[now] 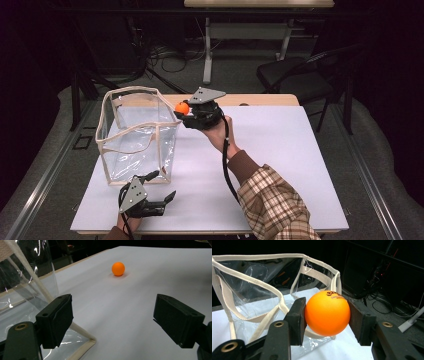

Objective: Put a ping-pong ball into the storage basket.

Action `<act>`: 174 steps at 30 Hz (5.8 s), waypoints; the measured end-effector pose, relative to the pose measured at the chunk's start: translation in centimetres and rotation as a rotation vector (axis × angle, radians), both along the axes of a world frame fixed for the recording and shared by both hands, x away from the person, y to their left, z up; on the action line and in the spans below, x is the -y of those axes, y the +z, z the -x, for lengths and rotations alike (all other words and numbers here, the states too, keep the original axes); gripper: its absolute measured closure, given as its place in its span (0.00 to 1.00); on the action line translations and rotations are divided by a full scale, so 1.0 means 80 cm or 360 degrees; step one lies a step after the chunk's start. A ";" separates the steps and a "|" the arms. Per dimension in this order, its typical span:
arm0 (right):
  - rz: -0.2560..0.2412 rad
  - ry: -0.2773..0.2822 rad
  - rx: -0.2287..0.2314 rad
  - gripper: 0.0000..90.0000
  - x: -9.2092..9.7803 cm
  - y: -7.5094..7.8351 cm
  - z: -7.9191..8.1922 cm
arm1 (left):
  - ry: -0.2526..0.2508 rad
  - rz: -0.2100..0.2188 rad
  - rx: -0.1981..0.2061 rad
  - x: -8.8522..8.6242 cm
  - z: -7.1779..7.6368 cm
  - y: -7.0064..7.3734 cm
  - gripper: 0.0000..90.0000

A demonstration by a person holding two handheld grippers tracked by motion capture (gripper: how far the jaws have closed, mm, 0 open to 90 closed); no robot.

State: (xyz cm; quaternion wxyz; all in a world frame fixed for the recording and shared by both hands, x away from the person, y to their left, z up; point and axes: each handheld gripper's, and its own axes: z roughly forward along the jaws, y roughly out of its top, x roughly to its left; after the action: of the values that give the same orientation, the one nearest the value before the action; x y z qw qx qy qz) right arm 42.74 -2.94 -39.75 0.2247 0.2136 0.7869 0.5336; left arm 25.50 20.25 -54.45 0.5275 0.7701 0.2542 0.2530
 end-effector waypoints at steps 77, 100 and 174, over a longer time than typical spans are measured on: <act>0.0241 0.0086 -0.0169 0.57 -0.086 0.033 -0.036 | -0.0001 0.0012 0.0005 -0.001 -0.002 0.000 0.18; 0.0330 0.0089 -0.0264 0.57 -0.113 0.023 -0.045 | -0.0005 0.0014 0.0005 -0.001 -0.001 0.000 0.18; 0.0224 0.0031 -0.0349 0.08 0.052 -0.015 0.009 | 0.0001 0.0009 0.0000 -0.001 -0.001 0.000 0.18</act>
State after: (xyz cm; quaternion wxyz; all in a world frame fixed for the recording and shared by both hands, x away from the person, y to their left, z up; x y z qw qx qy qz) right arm 41.99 -7.12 -40.99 0.1465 0.2468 0.8442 0.4527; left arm 25.61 20.34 -54.44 0.5297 0.7685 0.2552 0.2525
